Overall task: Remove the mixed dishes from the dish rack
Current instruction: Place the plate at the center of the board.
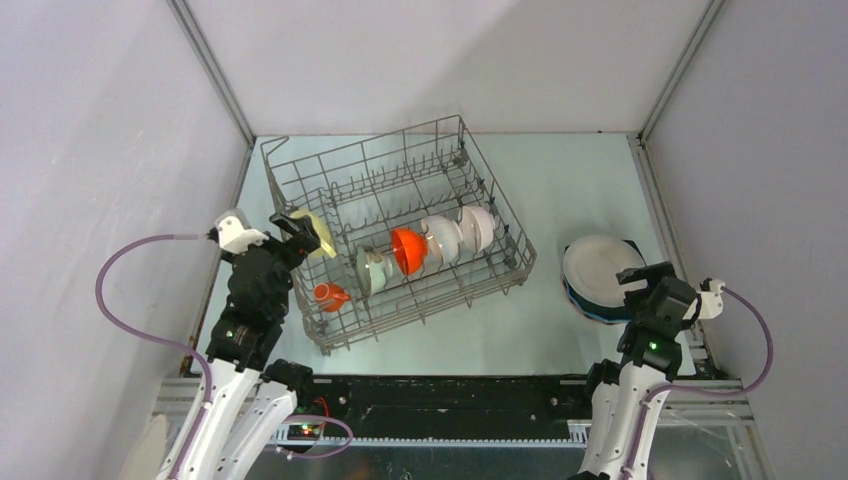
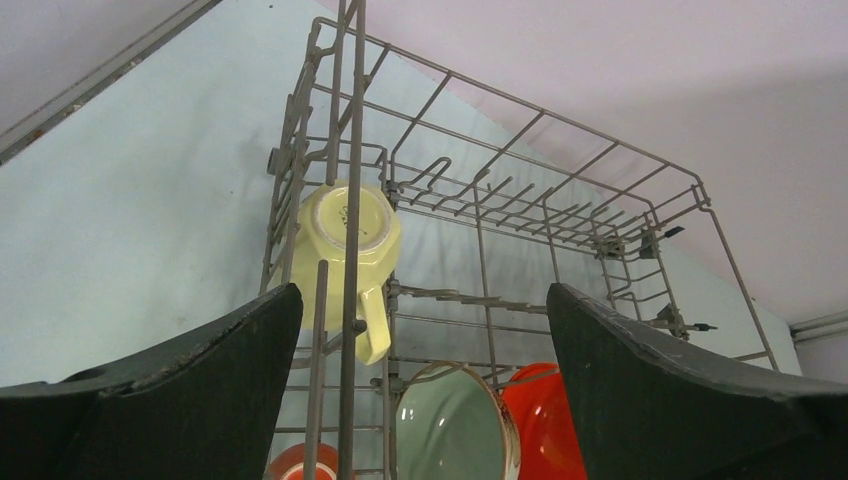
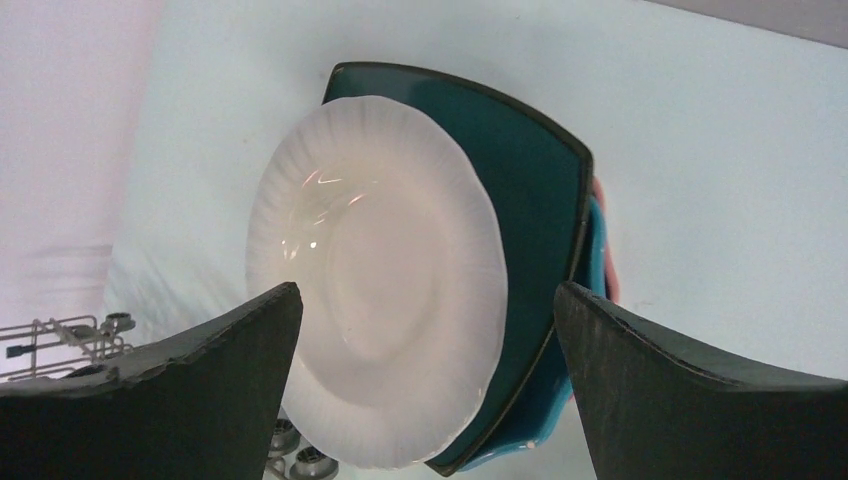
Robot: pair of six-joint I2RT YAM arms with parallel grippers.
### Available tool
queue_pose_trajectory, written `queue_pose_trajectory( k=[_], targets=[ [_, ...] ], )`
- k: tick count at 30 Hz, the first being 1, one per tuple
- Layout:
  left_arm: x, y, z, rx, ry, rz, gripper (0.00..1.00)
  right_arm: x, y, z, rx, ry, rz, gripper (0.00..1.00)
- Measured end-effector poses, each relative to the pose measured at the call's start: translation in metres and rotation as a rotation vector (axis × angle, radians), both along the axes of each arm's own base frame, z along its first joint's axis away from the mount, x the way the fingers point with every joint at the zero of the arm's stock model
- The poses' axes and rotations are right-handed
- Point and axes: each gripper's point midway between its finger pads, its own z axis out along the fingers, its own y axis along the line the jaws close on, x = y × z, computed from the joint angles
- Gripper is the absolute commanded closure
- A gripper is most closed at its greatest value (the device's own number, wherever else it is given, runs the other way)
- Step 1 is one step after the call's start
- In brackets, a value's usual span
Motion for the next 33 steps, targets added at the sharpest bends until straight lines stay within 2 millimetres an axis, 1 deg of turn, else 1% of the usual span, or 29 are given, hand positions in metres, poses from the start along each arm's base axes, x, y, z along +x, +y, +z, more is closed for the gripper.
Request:
queue_pose_trajectory(
  k=[5, 9, 19, 25, 27, 29, 31, 33],
  targets=[
    [0.001, 0.001, -0.003, 0.005, 0.013, 0.006, 0.0, -0.01, -0.007, 0.004, -0.034, 0.023, -0.047, 0.0],
    [0.002, 0.001, -0.005, 0.007, 0.02, 0.006, 0.0, -0.017, -0.011, 0.012, -0.064, 0.028, -0.071, 0.01],
    [0.004, 0.001, -0.012, 0.017, 0.05, 0.011, 0.0, -0.035, -0.02, 0.041, -0.147, 0.042, -0.123, 0.01],
    [0.005, 0.001, -0.015, 0.021, 0.061, 0.014, 0.0, -0.04, -0.019, 0.065, -0.208, 0.028, -0.096, 0.0],
    [0.005, 0.001, -0.015, 0.021, 0.061, 0.014, 0.0, -0.035, -0.012, 0.076, -0.225, 0.008, -0.035, 0.01],
    [0.006, 0.001, -0.016, 0.024, 0.068, 0.014, 0.0, -0.025, 0.0, 0.086, -0.229, -0.02, 0.056, 0.0],
    [0.007, 0.0, -0.02, 0.029, 0.082, 0.013, 0.0, -0.011, 0.019, 0.099, -0.235, -0.061, 0.184, 0.01],
    [0.01, 0.0, -0.023, 0.036, 0.099, 0.013, 0.0, 0.006, 0.048, 0.114, -0.255, -0.104, 0.35, 0.01]
  ],
)
